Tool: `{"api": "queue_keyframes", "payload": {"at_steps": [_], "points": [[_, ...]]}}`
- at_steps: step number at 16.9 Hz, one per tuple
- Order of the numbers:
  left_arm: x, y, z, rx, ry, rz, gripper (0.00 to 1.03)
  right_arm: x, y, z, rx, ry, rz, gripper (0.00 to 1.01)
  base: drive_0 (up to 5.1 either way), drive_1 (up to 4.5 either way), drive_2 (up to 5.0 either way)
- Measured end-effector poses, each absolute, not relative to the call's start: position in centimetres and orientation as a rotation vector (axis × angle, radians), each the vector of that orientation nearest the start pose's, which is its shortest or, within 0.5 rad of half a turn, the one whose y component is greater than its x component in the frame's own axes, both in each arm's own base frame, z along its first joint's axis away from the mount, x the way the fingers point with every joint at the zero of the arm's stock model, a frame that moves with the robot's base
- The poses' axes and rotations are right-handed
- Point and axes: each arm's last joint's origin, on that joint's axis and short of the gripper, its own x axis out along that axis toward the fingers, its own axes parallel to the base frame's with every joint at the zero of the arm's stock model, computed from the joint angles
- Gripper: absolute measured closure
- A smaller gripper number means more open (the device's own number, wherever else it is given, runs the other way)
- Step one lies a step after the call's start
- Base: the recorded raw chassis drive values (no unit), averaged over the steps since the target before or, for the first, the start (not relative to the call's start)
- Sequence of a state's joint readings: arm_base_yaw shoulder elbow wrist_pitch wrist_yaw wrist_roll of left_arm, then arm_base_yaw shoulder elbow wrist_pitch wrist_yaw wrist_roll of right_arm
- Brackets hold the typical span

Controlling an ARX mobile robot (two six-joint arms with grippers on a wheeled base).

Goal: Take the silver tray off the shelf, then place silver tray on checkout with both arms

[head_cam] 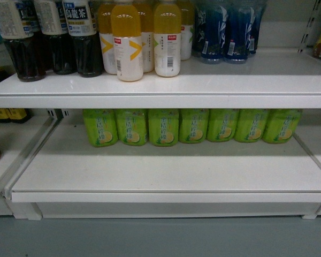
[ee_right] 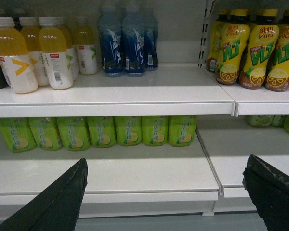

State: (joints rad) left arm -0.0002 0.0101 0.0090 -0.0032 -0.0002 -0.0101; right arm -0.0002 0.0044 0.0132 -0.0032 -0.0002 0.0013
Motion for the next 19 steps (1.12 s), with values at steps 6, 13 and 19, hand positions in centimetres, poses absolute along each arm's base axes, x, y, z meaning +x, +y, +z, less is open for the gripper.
{"api": "queue_keyframes", "payload": {"at_steps": [6,13,19], "points": [[9.78,0.0,16.55,-0.01,0.004,0.0,0.05,9.72,0.0,16.73,0.001,-0.006,0.0,0.03,0.0,0.0,0.0],[9.78,0.0,16.55,-0.01,0.004,0.0,0.05,9.72,0.0,16.73,0.001,-0.006,0.0,0.03,0.0,0.0,0.0],[9.78,0.0,16.55,-0.01,0.004,0.0,0.05,9.72,0.0,16.73,0.001,-0.006,0.0,0.03,0.0,0.0,0.0]]}}
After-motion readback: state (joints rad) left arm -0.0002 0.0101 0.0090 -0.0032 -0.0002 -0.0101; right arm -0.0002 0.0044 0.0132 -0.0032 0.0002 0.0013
